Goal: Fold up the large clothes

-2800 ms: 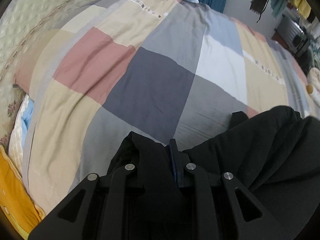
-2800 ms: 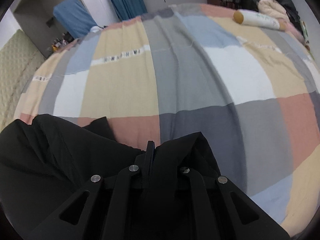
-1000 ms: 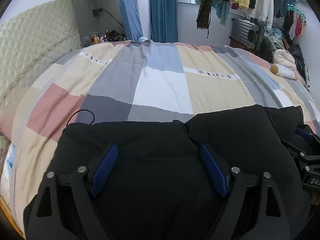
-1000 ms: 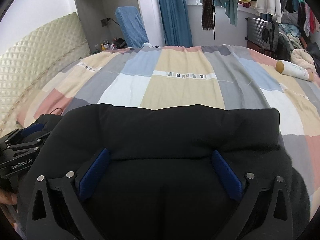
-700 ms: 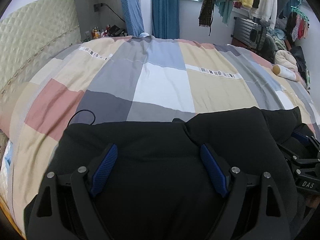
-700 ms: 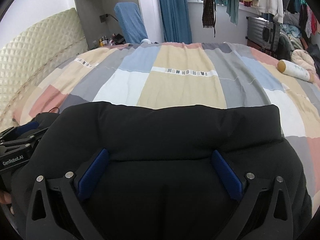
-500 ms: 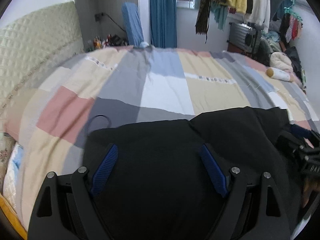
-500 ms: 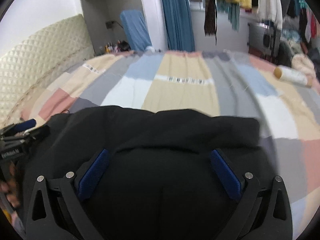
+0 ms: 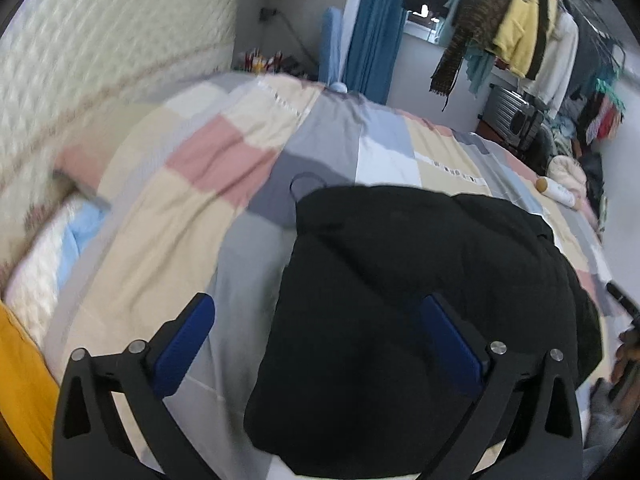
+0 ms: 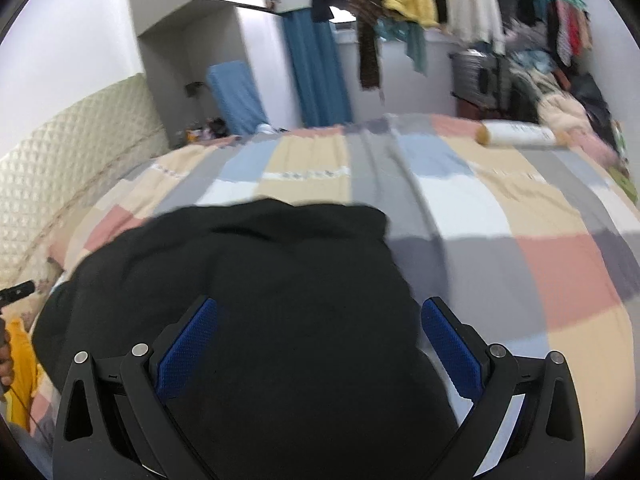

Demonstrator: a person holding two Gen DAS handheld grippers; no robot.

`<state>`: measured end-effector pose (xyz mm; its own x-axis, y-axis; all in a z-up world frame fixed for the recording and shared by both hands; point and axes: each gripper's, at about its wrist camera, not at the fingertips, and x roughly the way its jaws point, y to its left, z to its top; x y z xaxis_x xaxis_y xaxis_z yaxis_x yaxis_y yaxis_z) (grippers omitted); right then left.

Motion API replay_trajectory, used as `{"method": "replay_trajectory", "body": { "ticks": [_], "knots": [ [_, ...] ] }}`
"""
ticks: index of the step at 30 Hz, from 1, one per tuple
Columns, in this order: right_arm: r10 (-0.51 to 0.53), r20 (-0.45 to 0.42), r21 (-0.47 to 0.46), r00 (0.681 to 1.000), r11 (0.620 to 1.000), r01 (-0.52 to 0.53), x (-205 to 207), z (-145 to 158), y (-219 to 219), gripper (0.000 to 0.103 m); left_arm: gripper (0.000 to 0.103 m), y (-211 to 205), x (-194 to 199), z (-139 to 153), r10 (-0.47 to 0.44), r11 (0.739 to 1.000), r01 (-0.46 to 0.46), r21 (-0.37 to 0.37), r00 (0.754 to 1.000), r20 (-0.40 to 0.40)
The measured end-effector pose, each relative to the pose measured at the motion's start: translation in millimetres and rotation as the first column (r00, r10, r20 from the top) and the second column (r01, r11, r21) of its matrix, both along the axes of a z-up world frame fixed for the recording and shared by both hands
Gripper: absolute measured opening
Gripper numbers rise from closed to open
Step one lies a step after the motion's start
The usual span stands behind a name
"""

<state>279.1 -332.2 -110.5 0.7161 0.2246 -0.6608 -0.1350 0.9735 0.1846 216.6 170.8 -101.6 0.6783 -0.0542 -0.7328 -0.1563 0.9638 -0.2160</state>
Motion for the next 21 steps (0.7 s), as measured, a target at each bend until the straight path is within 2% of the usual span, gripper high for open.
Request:
{"method": "replay_trajectory", "body": {
  "ticks": [4, 7, 8, 9, 10, 11, 12, 13, 14, 15, 16, 18, 21],
  "knots": [
    [-0.054, -0.104, 0.033, 0.993, 0.998, 0.057, 8, -32, -23, 0.101, 0.102, 8, 2, -22, -0.023, 0.992, 0.018, -0.124, 0.999, -0.041],
    [-0.041, -0.156, 0.090, 0.987, 0.994, 0.056, 17, -48, -31, 0.101, 0.098, 6, 8, -36, -0.034, 0.987, 0.022, -0.157, 0.996, -0.079],
    [-0.021, -0.172, 0.123, 0.985, 0.992, 0.042, 19, -52, -31, 0.095, 0.095, 4, 8, -39, -0.048, 0.985, 0.034, -0.172, 0.996, -0.078],
    [-0.007, -0.175, 0.141, 0.984, 0.989, 0.032, 18, -52, -31, 0.081, 0.089, 0, 9, -42, -0.066, 0.980, 0.049, -0.190, 0.994, -0.085],
    [0.013, -0.172, 0.157, 0.985, 0.988, 0.014, 16, -50, -28, 0.075, 0.081, -2, 8, -44, -0.077, 0.977, 0.057, -0.203, 0.993, -0.090],
    [0.024, -0.162, 0.151, 0.986, 0.989, 0.000, 14, -47, -26, 0.062, 0.076, -6, 7, -45, -0.088, 0.975, 0.068, -0.213, 0.992, -0.090],
    [0.039, -0.147, 0.136, 0.988, 0.991, -0.019, 10, -43, -21, 0.043, 0.067, -9, 5, -43, -0.095, 0.975, 0.075, -0.210, 0.992, -0.085],
    [0.049, -0.123, 0.104, 0.991, 0.994, -0.036, 5, -37, -14, 0.034, 0.054, -14, 1, -39, -0.103, 0.975, 0.087, -0.205, 0.992, -0.070],
    [0.045, -0.103, 0.077, 0.994, 0.996, -0.037, 0, -33, -11, 0.020, 0.048, -15, -1, -35, -0.107, 0.975, 0.093, -0.201, 0.992, -0.060],
    [0.047, -0.080, 0.047, 0.996, 0.998, -0.044, -7, -27, -6, 0.011, 0.036, -16, -4, -31, -0.106, 0.977, 0.095, -0.190, 0.993, -0.048],
    [0.050, -0.059, 0.014, 0.997, 0.999, -0.049, -13, -23, -2, 0.009, 0.026, -16, -8, -27, -0.105, 0.979, 0.097, -0.179, 0.994, -0.032],
    [0.051, -0.032, -0.028, 0.998, 0.998, -0.052, -23, -19, 1, 0.006, 0.017, -15, -14, -19, -0.102, 0.981, 0.100, -0.169, 0.995, -0.008],
    [0.022, -0.013, -0.017, 1.000, 1.000, -0.022, -38, -14, -7, 0.004, 0.012, -10, -25, -13, -0.095, 0.976, 0.096, -0.195, 0.995, 0.014]
  ]
}}
